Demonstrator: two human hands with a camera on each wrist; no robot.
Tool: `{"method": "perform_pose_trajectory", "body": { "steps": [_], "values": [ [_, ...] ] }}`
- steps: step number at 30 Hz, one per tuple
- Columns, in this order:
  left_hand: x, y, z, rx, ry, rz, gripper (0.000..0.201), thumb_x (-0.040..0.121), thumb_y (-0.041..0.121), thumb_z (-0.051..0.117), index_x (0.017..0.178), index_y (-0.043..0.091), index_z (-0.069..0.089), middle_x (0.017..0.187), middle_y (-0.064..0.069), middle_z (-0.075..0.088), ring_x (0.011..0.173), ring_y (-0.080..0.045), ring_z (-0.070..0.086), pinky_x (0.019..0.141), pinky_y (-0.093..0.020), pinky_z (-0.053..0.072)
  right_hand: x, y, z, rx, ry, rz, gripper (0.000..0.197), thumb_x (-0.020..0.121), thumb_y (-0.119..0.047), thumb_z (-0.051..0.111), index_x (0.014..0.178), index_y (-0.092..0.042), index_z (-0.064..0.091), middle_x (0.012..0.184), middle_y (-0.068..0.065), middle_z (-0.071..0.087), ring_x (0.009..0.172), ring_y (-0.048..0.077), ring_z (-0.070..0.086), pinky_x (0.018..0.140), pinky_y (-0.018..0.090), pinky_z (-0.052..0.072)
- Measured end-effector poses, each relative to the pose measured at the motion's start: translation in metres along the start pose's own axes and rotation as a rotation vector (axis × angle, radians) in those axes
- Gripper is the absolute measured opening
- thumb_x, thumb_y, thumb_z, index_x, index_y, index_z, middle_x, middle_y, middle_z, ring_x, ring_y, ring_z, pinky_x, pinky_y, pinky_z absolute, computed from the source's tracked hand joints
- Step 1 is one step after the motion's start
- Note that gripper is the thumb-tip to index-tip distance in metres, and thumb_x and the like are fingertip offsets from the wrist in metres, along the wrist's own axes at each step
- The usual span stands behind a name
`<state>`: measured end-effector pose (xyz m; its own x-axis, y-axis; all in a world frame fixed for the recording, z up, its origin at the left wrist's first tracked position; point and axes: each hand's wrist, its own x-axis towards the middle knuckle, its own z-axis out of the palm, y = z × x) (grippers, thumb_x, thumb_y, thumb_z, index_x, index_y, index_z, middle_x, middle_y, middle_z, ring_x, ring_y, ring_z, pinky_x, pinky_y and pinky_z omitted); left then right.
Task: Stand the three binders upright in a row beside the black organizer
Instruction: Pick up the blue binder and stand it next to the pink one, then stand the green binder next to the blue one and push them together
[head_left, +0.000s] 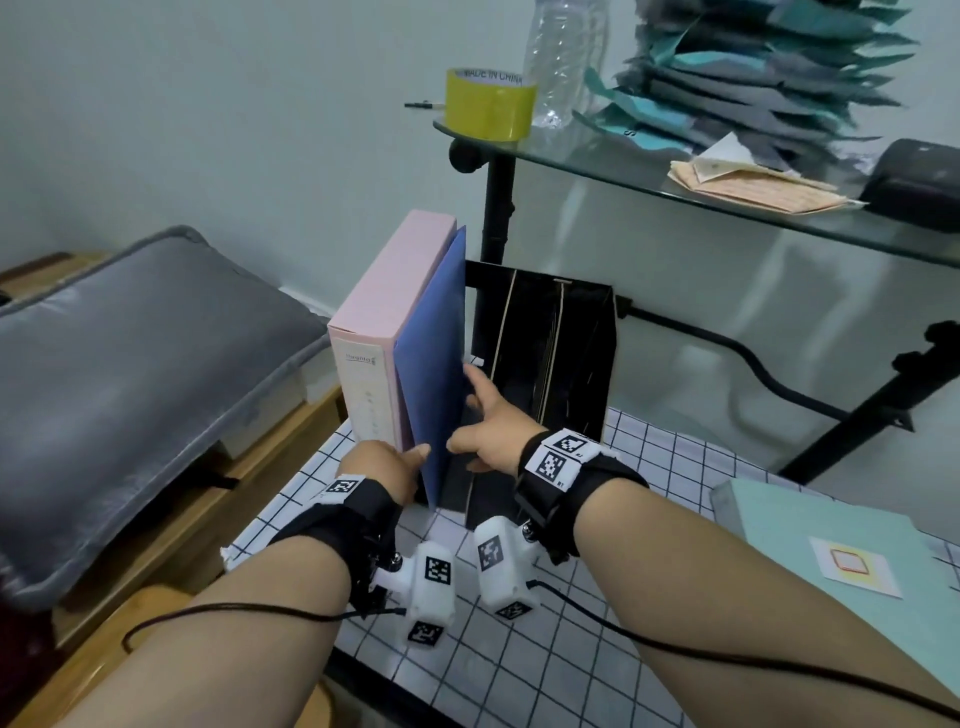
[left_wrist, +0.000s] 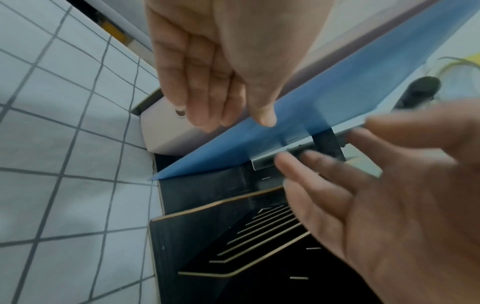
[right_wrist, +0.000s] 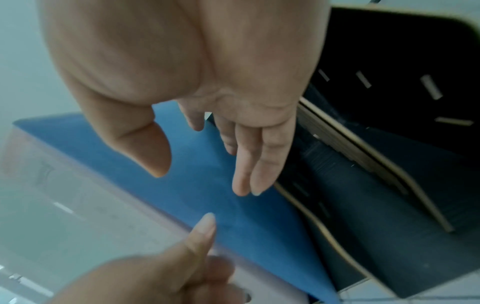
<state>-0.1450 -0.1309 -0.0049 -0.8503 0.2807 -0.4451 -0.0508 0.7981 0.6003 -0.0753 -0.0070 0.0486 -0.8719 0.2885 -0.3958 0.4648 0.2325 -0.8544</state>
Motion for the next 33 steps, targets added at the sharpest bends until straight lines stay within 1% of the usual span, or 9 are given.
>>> {"method": "perform_pose_trajectory", "body": {
  "steps": [2, 4, 10, 14, 18, 23, 29, 31, 33],
  "values": [
    [-0.007, 0.000, 0.002, 0.039, -0.076, -0.025, 0.061, 0.083, 0.057, 0.044, 0.066, 0.003, 0.066, 0.065, -0.013, 0.069, 0.066, -0.030, 0.069, 0.067, -0.033, 0.055, -0.006, 0.007, -0.008, 0.029, 0.025, -0.004, 0.093, 0.081, -0.004, 0.057, 0.150, -0.039, 0.005, 0.157, 0.003, 0.026, 0.116, 0.024, 0.055, 0.065, 0.030, 0.050],
    [-0.018, 0.005, 0.010, -0.082, -0.133, -0.035, 0.044, 0.085, 0.042, 0.055, 0.057, 0.008, 0.057, 0.050, -0.007, 0.058, 0.046, -0.023, 0.055, 0.051, -0.026, 0.046, -0.014, 0.013, -0.019, 0.051, 0.056, -0.012, 0.091, 0.080, -0.005, 0.058, 0.150, -0.037, 0.010, 0.153, 0.005, 0.032, 0.112, 0.021, 0.056, 0.066, 0.028, 0.050],
    [-0.048, 0.036, 0.050, -0.363, -0.226, 0.129, 0.022, 0.085, 0.017, 0.060, 0.065, 0.013, 0.054, 0.063, -0.008, 0.059, 0.051, -0.019, 0.049, 0.048, -0.021, 0.037, -0.054, 0.039, -0.067, 0.147, 0.244, -0.014, 0.081, 0.082, -0.003, 0.058, 0.149, -0.026, 0.020, 0.144, 0.009, 0.044, 0.101, 0.019, 0.055, 0.074, 0.031, 0.049],
    [-0.077, 0.074, 0.088, -0.352, -0.363, 0.205, 0.018, 0.088, 0.017, 0.055, 0.071, 0.015, 0.054, 0.066, -0.005, 0.060, 0.053, -0.014, 0.050, 0.052, -0.021, 0.038, -0.093, 0.078, -0.110, 0.170, 0.407, 0.028, 0.072, 0.080, -0.008, 0.060, 0.145, -0.022, 0.032, 0.133, 0.008, 0.052, 0.107, 0.019, 0.055, 0.091, 0.037, 0.047],
    [-0.104, 0.101, 0.137, -0.269, -0.490, 0.238, 0.015, 0.085, 0.015, 0.056, 0.070, 0.015, 0.057, 0.066, -0.006, 0.057, 0.051, -0.014, 0.050, 0.051, -0.021, 0.037, -0.141, 0.134, -0.155, 0.224, 0.610, 0.136, 0.062, 0.079, -0.010, 0.062, 0.138, -0.016, 0.043, 0.113, 0.000, 0.053, 0.102, 0.020, 0.056, 0.089, 0.032, 0.046],
    [-0.142, 0.122, 0.201, -0.145, -0.578, 0.237, 0.010, 0.084, 0.016, 0.056, 0.076, 0.019, 0.060, 0.076, -0.003, 0.059, 0.070, -0.020, 0.055, 0.064, -0.029, 0.043, -0.211, 0.217, -0.196, 0.221, 0.806, 0.366, 0.053, 0.083, -0.010, 0.058, 0.134, -0.010, 0.046, 0.123, 0.009, 0.058, 0.112, 0.026, 0.057, 0.087, 0.023, 0.039],
    [-0.179, 0.140, 0.256, -0.033, -0.629, 0.192, 0.006, 0.076, 0.026, 0.063, 0.076, 0.022, 0.059, 0.091, -0.011, 0.059, 0.084, -0.026, 0.054, 0.076, -0.034, 0.044, -0.272, 0.295, -0.222, 0.105, 0.880, 0.596, 0.062, 0.082, -0.020, 0.058, 0.141, -0.013, 0.040, 0.143, 0.009, 0.048, 0.126, 0.026, 0.051, 0.101, 0.032, 0.041],
    [-0.180, 0.141, 0.278, 0.000, -0.637, 0.187, 0.030, 0.068, 0.032, 0.067, 0.094, 0.016, 0.063, 0.098, -0.018, 0.063, 0.088, -0.031, 0.057, 0.078, -0.040, 0.048, -0.284, 0.313, -0.228, 0.073, 0.883, 0.646, 0.066, 0.080, -0.020, 0.059, 0.142, -0.012, 0.038, 0.141, 0.011, 0.049, 0.123, 0.028, 0.052, 0.101, 0.035, 0.044],
    [-0.179, 0.141, 0.291, 0.010, -0.634, 0.168, 0.033, 0.058, 0.037, 0.063, 0.084, 0.017, 0.060, 0.103, -0.019, 0.062, 0.093, -0.031, 0.057, 0.090, -0.047, 0.050, -0.289, 0.325, -0.233, 0.065, 0.875, 0.678, 0.067, 0.079, -0.020, 0.060, 0.141, -0.010, 0.038, 0.139, 0.013, 0.051, 0.123, 0.030, 0.052, 0.102, 0.037, 0.044]
  ]
}}
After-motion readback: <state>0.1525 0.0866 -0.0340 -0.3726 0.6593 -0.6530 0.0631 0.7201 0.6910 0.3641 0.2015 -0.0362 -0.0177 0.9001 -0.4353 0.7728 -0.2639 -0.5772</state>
